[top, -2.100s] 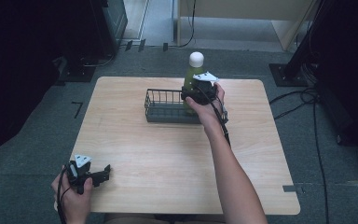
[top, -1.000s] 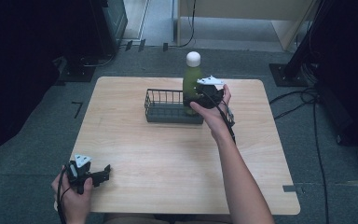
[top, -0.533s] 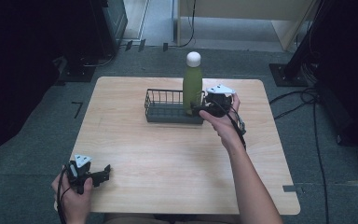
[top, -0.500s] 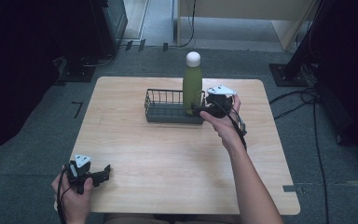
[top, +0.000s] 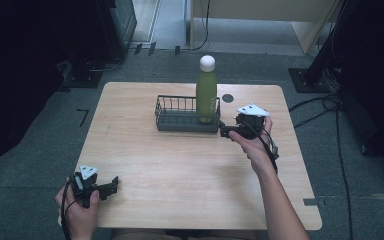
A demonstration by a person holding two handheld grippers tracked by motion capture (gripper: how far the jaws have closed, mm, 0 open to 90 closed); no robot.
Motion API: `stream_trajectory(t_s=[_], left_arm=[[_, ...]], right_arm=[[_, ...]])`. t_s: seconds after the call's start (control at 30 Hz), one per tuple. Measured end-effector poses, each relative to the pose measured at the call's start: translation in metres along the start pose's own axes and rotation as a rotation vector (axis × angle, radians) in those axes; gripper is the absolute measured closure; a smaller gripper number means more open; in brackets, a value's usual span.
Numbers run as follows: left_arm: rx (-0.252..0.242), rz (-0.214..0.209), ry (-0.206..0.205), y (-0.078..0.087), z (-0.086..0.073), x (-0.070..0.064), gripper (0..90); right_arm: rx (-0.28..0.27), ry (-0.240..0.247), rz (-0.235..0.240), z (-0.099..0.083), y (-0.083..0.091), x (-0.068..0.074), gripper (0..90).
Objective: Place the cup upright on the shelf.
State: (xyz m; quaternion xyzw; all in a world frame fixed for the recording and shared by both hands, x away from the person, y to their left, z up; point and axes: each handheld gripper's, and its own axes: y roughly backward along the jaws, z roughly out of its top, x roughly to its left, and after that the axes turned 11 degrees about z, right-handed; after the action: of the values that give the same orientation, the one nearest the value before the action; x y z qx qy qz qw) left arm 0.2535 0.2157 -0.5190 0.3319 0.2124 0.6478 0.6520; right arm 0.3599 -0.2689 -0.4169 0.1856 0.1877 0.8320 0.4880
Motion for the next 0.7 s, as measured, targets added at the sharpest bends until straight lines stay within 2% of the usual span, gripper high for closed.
stream_trajectory(t_s=[0.3,0.7], left_arm=[[0.0,0.0,0.0,0.0,0.0,0.0,0.0],[-0.001,0.0,0.0,0.0,0.0,0.0,0.0]], right_arm=[[0.0,-0.03,-0.028,-0.021,0.018,-0.013,0.0],[0.006,-0.055,-0.052,-0.048,0.038,-0.024,0.0]])
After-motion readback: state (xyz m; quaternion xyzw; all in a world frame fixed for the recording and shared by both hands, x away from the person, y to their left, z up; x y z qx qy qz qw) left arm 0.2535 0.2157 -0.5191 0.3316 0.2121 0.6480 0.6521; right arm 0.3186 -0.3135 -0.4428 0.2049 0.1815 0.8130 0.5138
